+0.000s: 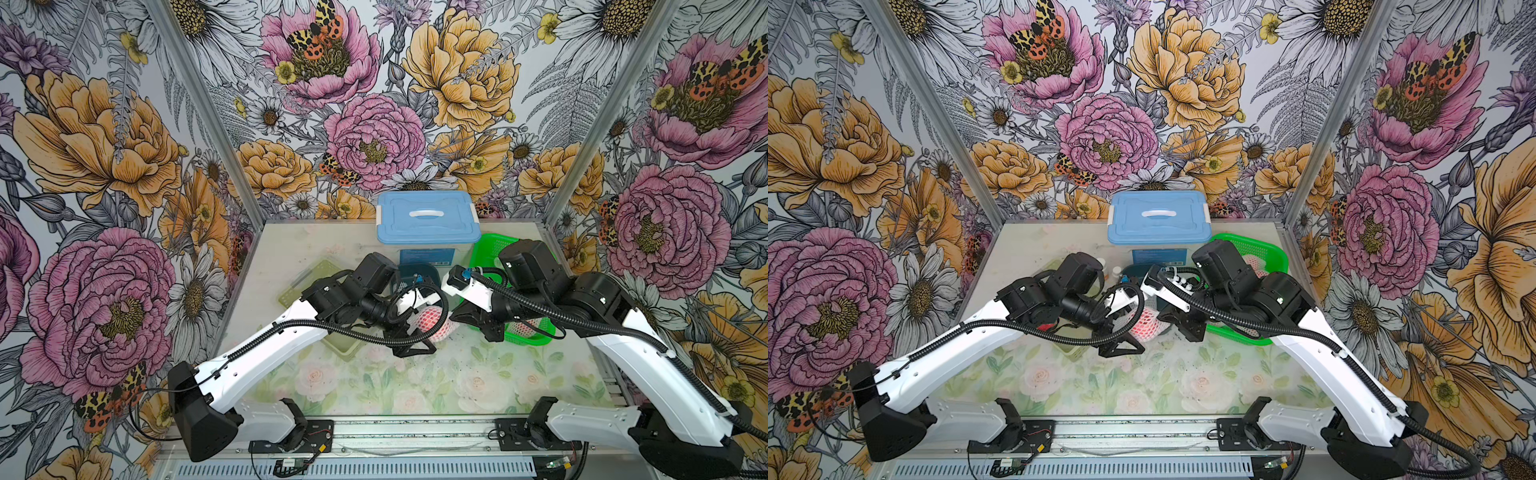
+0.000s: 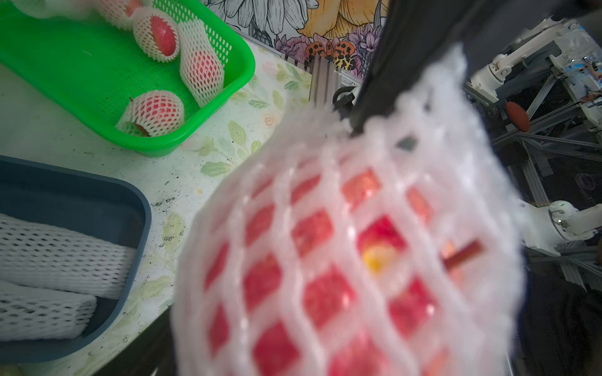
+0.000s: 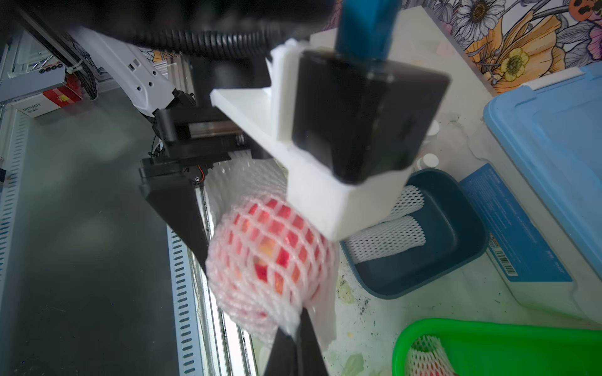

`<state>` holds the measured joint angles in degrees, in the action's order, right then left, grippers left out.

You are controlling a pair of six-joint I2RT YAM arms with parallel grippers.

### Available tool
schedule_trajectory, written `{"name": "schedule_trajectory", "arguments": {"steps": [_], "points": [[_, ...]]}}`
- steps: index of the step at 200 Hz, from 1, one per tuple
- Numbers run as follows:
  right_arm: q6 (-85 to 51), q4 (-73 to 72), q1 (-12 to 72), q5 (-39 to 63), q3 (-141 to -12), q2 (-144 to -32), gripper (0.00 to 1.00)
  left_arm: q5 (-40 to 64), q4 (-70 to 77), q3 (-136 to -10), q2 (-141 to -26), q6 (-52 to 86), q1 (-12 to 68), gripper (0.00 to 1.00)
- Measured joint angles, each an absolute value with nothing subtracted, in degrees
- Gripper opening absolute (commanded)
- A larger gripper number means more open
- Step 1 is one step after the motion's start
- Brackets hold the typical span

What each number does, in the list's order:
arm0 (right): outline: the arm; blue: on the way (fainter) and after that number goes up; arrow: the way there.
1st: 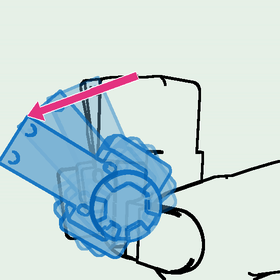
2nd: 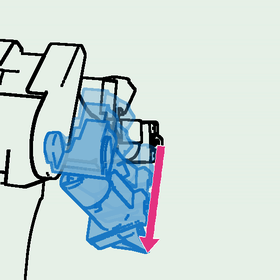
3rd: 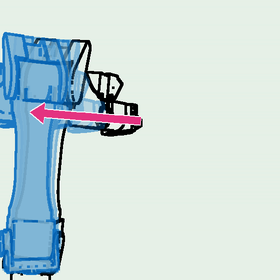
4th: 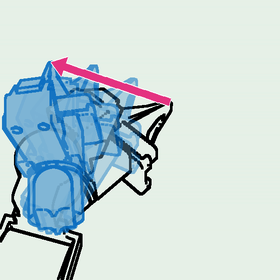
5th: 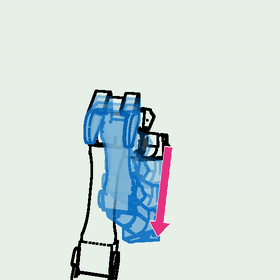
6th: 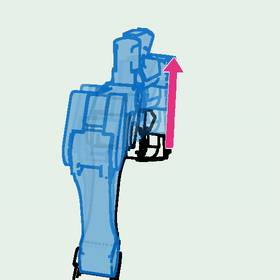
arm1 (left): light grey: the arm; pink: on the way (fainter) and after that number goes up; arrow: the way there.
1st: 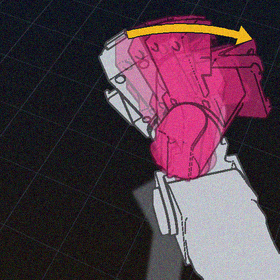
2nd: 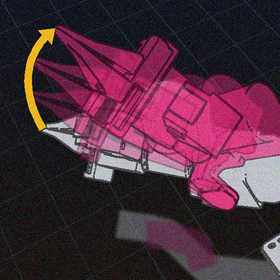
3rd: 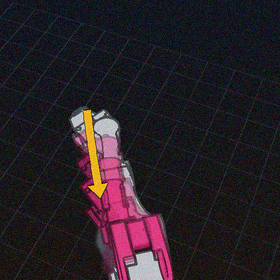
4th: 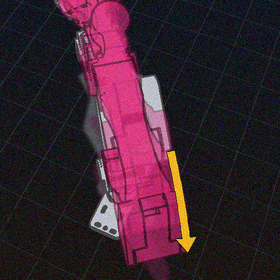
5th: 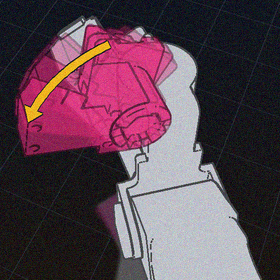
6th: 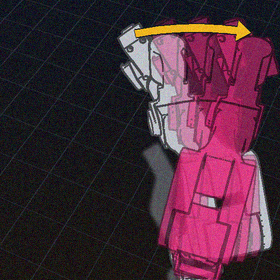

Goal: Remove foam nets from apples
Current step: Pick up the apple from the basket, then remove the foam net from the apple.

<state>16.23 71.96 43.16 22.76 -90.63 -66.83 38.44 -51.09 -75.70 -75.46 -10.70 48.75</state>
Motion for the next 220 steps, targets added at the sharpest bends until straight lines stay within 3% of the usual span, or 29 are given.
{"name": "schedule_trajectory", "arguments": {"steps": [24, 64, 79, 100, 119, 140, 171, 198, 220], "points": [[16.38, 72.29, 43.16, 22.28, -90.63, -66.83, 0.0, 38.3, -51.22, -76.31, -75.85, -11.33, 49.01, 0.62], [16.38, 72.42, 43.16, 20.36, -90.63, -66.24, 0.0, 37.91, -51.66, -76.58, -75.75, -12.19, 48.99, 0.3], [16.34, 72.18, 43.16, 19.73, -90.61, -65.36, 0.13, 37.91, -51.68, -76.58, -75.61, -12.16, 48.99, 0.23], [16.01, 71.44, 43.03, 18.98, -90.59, -63.46, 0.42, 37.89, -51.64, -76.58, -75.2, -12.27, 48.9, 0.14], [15.88, 70.67, 42.59, 18.17, -90.52, -61.08, 0.56, 37.85, -51.35, -76.58, -74.89, -12.05, 48.88, 0.0], [14.87, 69.04, 41.45, 18.11, -90.08, -58.11, 0.66, 37.21, -48.31, -75.68, -73.89, -11.0, 48.62, 0.0], [13.65, 65.84, 40.25, 19.42, -87.5, -54.81, 0.67, 35.79, -38.06, -69.49, -69.34, -6.76, 47.4, 0.0], [12.1, 62.46, 40.03, 21.47, -84.82, -53.82, 0.62, 35.35, -29.04, -64.73, -66.37, -3.25, 47.4, 0.0], [10.85, 59.33, 40.03, 23.99, -82.96, -54.13, 0.51, 35.38, -23.88, -63.7, -66.04, -1.76, 47.62, 0.0]]}}
